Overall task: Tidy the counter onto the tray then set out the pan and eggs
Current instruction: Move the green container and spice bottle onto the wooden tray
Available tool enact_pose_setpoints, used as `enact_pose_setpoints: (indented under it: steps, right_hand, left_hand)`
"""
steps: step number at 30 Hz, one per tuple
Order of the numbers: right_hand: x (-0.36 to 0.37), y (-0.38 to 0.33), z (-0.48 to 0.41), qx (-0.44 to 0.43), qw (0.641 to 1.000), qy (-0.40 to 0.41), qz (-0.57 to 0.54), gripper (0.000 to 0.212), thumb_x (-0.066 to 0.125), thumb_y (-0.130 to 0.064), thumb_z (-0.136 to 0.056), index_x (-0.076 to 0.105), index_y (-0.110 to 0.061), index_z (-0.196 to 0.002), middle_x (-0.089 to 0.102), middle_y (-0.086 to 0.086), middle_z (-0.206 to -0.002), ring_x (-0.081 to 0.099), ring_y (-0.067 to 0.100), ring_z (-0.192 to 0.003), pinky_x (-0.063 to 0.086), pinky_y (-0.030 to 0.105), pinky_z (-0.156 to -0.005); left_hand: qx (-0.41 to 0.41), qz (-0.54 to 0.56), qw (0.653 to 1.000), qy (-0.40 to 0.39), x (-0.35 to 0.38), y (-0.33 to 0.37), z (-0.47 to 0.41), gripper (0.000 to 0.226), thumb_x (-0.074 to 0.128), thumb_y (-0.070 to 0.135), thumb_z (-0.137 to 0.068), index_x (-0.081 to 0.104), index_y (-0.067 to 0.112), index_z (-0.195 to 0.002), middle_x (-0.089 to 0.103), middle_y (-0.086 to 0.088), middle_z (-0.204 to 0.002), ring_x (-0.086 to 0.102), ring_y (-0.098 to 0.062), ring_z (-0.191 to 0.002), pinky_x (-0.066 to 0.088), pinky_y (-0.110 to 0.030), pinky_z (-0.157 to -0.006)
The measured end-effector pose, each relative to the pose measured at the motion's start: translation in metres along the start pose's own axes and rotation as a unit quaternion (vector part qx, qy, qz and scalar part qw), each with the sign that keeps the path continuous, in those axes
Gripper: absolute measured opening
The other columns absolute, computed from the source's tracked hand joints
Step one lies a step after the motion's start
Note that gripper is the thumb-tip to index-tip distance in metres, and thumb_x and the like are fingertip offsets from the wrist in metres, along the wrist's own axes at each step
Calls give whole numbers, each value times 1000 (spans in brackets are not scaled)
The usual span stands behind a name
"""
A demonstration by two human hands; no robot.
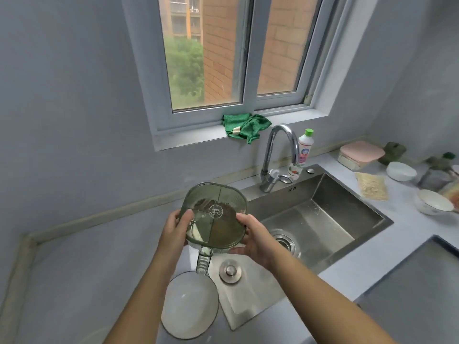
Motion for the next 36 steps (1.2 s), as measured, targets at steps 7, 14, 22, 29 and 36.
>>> enact_pose_setpoints:
  steps: [7,14,22,29,36]
  right_hand:
    - [-147,-15,100,-48,980,186,-58,42,62,-39,-87,55,-20,-123,59,16,-127,61,34,-109,59,47,-72]
    - [-286,-34,200,-89,949,284,-106,47,66,-36,-87,49,-22,-128,60,12,-124,64,33,-103,58,44,-68]
    - [-383,-50,267,-110,927,314,-174,37,62,-36,-90,52,-22,-123,64,14,-121,65,31,-99,58,46,-68]
    - [-448,-81,272,-128,918,340,-161,38,60,-39,-91,51,-20,-122,66,9,-116,65,26,-97,58,41,-69]
    - [-522,-139,234,-148,910,351,-165,28,58,-31,-94,51,-16,-117,66,10,-105,66,28,-93,55,53,-84]
  left_hand:
    - [-84,-103,987,-91,162,-34,50,58,53,63,-83,56,9,-102,64,-7,-96,63,-22,-75,52,-37,-70]
    - [-64,-175,956,-226,324,-51,130,50,51,54,-86,71,11,-70,73,-7,-76,61,-17,-68,46,-35,-73]
    - [3,-142,947,-289,447,-47,184,39,50,44,-87,55,10,-68,56,-3,-56,41,-17,-57,35,-33,-63]
    - [30,-114,954,-277,540,-54,162,38,49,34,-92,44,11,-63,40,-2,-54,32,-15,-49,27,-31,-54]
    - [30,-101,954,-281,632,-45,99,38,45,44,-84,39,12,-65,37,-4,-60,32,-18,-57,25,-33,-60]
Point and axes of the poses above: each hand's wrist, its own z-axis away from the middle knuckle, its own x-axis out of the palm, y = z × x, the point moved 2 cm from there along -z, towards the middle knuckle
